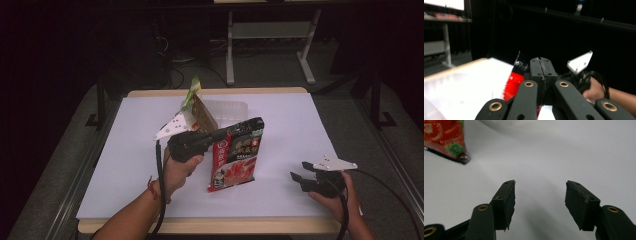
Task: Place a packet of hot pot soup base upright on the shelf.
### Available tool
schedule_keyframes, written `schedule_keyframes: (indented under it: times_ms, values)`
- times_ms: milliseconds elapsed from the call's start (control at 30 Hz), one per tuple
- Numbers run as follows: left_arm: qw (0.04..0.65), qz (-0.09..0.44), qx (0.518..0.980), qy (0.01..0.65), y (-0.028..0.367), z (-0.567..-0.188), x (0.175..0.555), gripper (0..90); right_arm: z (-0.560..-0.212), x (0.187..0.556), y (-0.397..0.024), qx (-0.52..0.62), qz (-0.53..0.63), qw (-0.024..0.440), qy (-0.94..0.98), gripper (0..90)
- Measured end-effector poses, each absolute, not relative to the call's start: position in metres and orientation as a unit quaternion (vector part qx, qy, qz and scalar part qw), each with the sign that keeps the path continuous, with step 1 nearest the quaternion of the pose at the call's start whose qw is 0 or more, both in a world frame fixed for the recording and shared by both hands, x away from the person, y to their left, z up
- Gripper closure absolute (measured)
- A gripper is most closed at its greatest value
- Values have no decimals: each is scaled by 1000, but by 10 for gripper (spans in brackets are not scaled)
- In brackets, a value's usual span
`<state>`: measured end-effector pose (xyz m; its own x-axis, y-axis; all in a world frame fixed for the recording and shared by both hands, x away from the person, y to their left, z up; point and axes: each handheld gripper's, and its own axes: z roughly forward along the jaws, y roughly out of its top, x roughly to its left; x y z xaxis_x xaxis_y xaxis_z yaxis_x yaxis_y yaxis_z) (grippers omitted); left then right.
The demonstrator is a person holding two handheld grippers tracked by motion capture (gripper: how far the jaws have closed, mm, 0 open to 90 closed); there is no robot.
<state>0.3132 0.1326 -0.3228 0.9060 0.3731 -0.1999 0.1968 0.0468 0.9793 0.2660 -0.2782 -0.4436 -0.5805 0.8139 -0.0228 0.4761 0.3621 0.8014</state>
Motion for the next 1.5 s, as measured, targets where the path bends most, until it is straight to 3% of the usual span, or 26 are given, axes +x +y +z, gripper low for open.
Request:
schedule_keyframes:
  times_ms: [100, 233, 300, 400, 467, 567, 733, 800, 1000, 1100, 1300, 1467, 1500]
  values:
    - [703, 89, 679, 191, 138, -307, 308, 899, -444, 266, -278, 404, 393, 212, 798, 403]
    - [658, 130, 716, 193, 147, -310, 317, 898, -446, 267, -278, 406, 394, 204, 799, 405]
    - [619, 167, 742, 197, 154, -320, 323, 897, -447, 266, -276, 401, 388, 203, 805, 400]
    - [595, 169, 753, 224, 173, -343, 337, 893, -449, 266, -274, 397, 376, 205, 812, 393]
    - [576, 159, 762, 251, 184, -356, 344, 794, -450, 264, -274, 395, 372, 206, 814, 393]
    - [568, 140, 766, 265, 195, -369, 347, 740, -449, 263, -276, 401, 372, 210, 810, 392]
    - [538, 110, 787, 282, 198, -387, 351, 549, -450, 264, -274, 398, 368, 209, 814, 386]
    - [532, 66, 789, 299, 199, -398, 357, 438, -450, 264, -274, 395, 366, 210, 816, 386]
    - [512, 11, 794, 327, 183, -425, 363, 293, -450, 264, -274, 393, 364, 212, 817, 383]
    - [503, -39, 796, 334, 172, -440, 371, 287, -450, 264, -273, 393, 363, 209, 818, 379]
    - [513, -80, 785, 340, 156, -452, 383, 272, -451, 264, -271, 389, 362, 204, 822, 372]
    - [531, -78, 769, 348, 148, -453, 388, 339, -452, 265, -271, 390, 360, 200, 824, 364]
    - [529, -68, 771, 347, 147, -453, 388, 386, -452, 265, -271, 390, 359, 201, 823, 363]
